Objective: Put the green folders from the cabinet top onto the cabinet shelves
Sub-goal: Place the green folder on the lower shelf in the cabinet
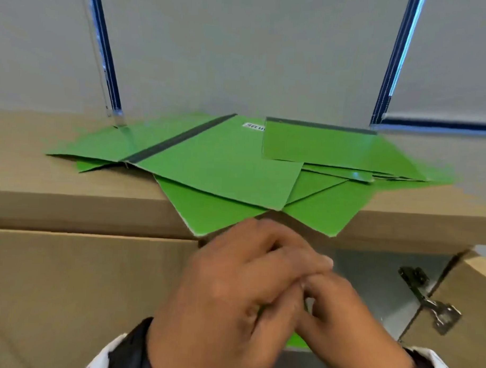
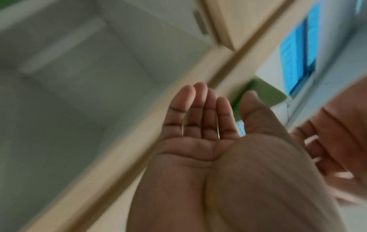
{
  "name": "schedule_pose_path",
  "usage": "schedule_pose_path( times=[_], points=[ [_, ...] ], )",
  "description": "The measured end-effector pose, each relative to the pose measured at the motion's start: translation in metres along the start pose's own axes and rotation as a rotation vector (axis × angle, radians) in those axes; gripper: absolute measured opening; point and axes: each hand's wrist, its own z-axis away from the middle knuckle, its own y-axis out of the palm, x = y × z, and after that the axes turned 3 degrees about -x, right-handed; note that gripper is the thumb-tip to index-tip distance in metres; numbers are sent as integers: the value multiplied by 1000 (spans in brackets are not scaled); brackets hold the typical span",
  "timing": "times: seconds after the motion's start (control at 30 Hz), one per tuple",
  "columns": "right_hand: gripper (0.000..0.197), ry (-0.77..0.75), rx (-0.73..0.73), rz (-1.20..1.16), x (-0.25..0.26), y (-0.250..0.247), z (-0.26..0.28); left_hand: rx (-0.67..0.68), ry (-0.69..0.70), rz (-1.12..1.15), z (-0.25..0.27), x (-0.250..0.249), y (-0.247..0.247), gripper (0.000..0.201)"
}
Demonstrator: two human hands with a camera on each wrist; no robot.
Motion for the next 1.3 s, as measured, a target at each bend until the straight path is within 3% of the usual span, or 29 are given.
schedule_pose_path(
  times=[0.07, 0.13, 0.23, 0.3, 0.33, 0.4, 0.53, 0.73, 0.8, 0.87, 0.97, 1.07, 1.13, 1.2, 1.3],
  points=[
    [8, -51, -91, -100, 14, -14, 2, -45, 78, -60, -17, -12, -18, 27],
    [10, -77, -134, -74, 30, -29, 4, -5, 61, -220, -38, -12, -24, 33],
    [5, -56, -170, -123, 53, -52, 11, 360, -124, -596, -60, 3, -20, 64],
    [4, 20, -210, -240, 61, -66, 8, 624, -273, -708, -66, 21, -16, 75],
    [3, 77, -245, -304, 60, -71, 3, 712, -317, -730, -66, 29, -13, 73],
    [5, 176, -316, -410, 54, -82, -12, 755, -359, -734, -63, 38, -10, 57],
    [15, 350, -314, -455, 37, -98, -40, 582, -312, -824, -56, 38, -18, 27],
    [47, 620, -91, -692, 45, -98, -64, 324, -288, -789, -52, 13, -44, 34],
    [56, 646, -19, -822, 52, -93, -72, 249, -260, -783, -48, -1, -53, 34],
    [45, 628, 4, -978, 62, -83, -82, 208, -241, -754, -43, -14, -59, 33],
    [31, 569, -88, -1157, 77, -69, -98, 212, -255, -672, -37, -29, -69, 38],
    [35, 451, -108, -1194, 94, -62, -107, 190, -409, -455, -38, -26, -88, 54],
    [38, 375, -93, -1194, 103, -60, -109, 79, -498, -297, -44, -13, -107, 50],
    [38, 328, -74, -1202, 110, -61, -108, -8, -572, -322, -55, 5, -130, 49],
    [37, 247, -26, -1233, 120, -65, -103, -13, -719, -397, -68, 26, -160, 65]
  ],
)
